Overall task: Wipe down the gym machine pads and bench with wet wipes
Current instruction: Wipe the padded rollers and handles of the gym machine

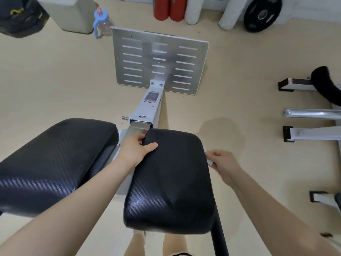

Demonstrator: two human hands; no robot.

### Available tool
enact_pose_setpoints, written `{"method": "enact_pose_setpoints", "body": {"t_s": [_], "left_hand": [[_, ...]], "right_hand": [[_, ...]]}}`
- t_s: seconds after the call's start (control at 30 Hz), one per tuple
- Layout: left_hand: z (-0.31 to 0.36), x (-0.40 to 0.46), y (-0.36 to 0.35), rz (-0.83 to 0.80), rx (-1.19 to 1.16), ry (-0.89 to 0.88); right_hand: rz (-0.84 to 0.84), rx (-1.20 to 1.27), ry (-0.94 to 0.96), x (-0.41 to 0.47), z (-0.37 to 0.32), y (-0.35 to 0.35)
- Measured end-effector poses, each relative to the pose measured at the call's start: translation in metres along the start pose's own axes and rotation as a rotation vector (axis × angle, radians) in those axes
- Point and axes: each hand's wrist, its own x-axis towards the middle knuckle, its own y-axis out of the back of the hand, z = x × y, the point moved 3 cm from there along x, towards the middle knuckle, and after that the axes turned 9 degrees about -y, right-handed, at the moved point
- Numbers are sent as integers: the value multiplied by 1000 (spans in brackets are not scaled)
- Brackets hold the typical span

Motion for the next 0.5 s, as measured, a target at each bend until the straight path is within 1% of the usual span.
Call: {"method": "enact_pose_setpoints", "body": {"t_s": [0.07,0.13,0.2,0.37,0.43,0.5], "left_hand": [[1,-11,1,-4,-62,8],[-2,-22,4,0,-115,4],[-7,-35,8,16,-130,-3],[-21,-56,11,5,-184,-60],[-25,-61,11,30,-201,-64],[-29,-67,13,65,-228,-50]], "right_hand": [[-3,19,28,-29,19,4],[-24,118,62,-49,32,-1],[21,203,85,-52,31,-11],[158,277,121,-36,19,-26],[186,299,145,-51,25,-23],[167,315,161,-83,39,-16]]}}
